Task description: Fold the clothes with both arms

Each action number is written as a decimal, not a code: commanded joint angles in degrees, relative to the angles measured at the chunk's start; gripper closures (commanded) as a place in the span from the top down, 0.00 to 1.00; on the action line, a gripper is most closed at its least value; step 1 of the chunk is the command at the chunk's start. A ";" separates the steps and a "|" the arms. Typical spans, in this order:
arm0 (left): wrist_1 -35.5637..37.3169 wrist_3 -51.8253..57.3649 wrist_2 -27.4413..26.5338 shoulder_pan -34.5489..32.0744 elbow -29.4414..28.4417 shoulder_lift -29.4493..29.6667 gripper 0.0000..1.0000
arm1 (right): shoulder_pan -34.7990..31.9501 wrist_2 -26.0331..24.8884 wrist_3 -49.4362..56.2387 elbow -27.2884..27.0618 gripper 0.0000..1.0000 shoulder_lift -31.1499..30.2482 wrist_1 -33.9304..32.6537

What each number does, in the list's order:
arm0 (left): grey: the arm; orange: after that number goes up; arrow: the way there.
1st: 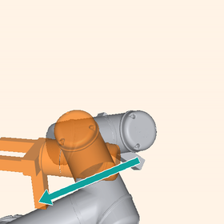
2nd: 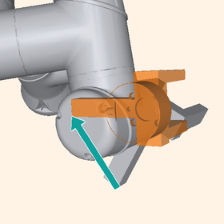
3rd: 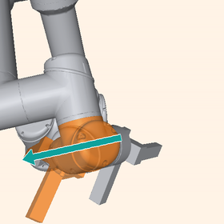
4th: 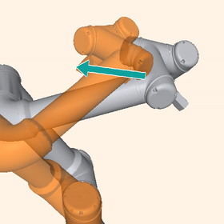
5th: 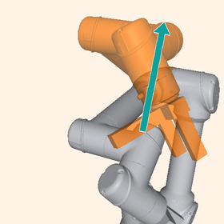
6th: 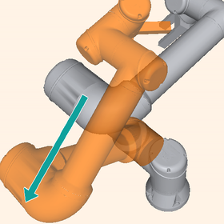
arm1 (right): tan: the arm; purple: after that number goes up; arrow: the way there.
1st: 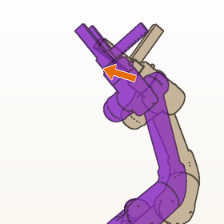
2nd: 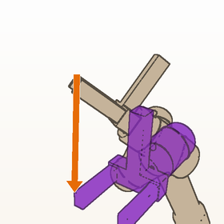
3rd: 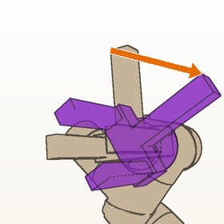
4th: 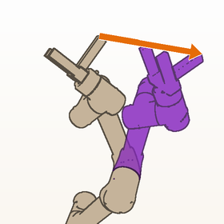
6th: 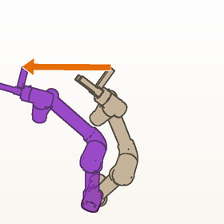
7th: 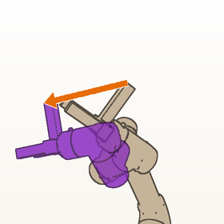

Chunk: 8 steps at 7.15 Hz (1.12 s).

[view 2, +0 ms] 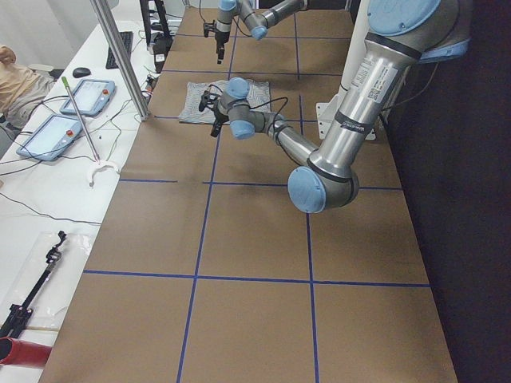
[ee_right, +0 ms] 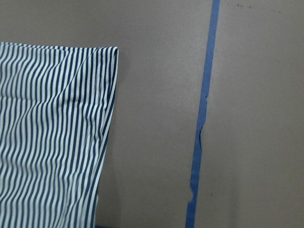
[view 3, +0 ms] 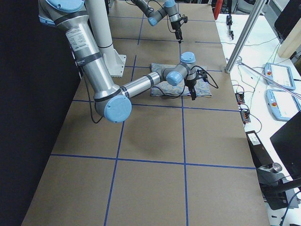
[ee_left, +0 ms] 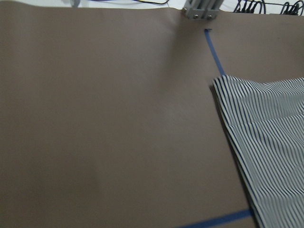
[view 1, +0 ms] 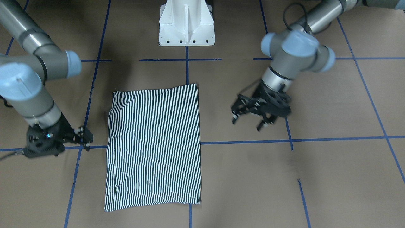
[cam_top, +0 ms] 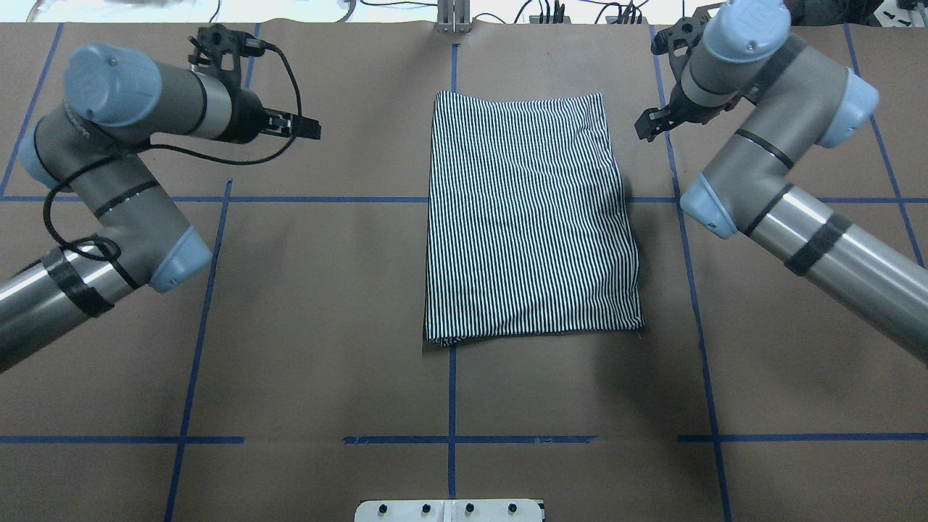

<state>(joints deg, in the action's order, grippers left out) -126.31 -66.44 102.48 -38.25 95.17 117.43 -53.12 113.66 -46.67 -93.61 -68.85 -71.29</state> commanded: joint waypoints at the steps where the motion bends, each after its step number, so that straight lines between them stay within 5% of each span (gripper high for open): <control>1: 2.38 -14.36 -8.48 11.84 5.81 -0.97 1.00 | 3.61 1.39 -16.80 -18.02 1.00 -11.88 0.89; 2: 2.38 -20.51 -12.27 16.06 5.73 -0.45 1.00 | 6.68 -0.27 -26.36 -21.66 1.00 -13.40 1.50; 4: 2.29 -26.62 -14.58 18.91 5.29 -0.44 0.98 | 14.24 -11.49 -40.37 -21.87 0.99 -14.99 10.70; 6: 2.29 -33.98 -16.25 21.45 4.15 0.08 0.79 | 19.86 -20.17 -52.25 -22.23 0.95 -16.13 15.61; 8: 2.29 -36.38 -17.93 21.82 0.46 2.53 0.65 | 20.42 -21.55 -52.38 -22.23 0.96 -16.32 16.01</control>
<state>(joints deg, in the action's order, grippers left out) -124.05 -101.15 85.28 -16.80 97.42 118.61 -33.36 93.37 -98.16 -115.80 -84.98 -55.89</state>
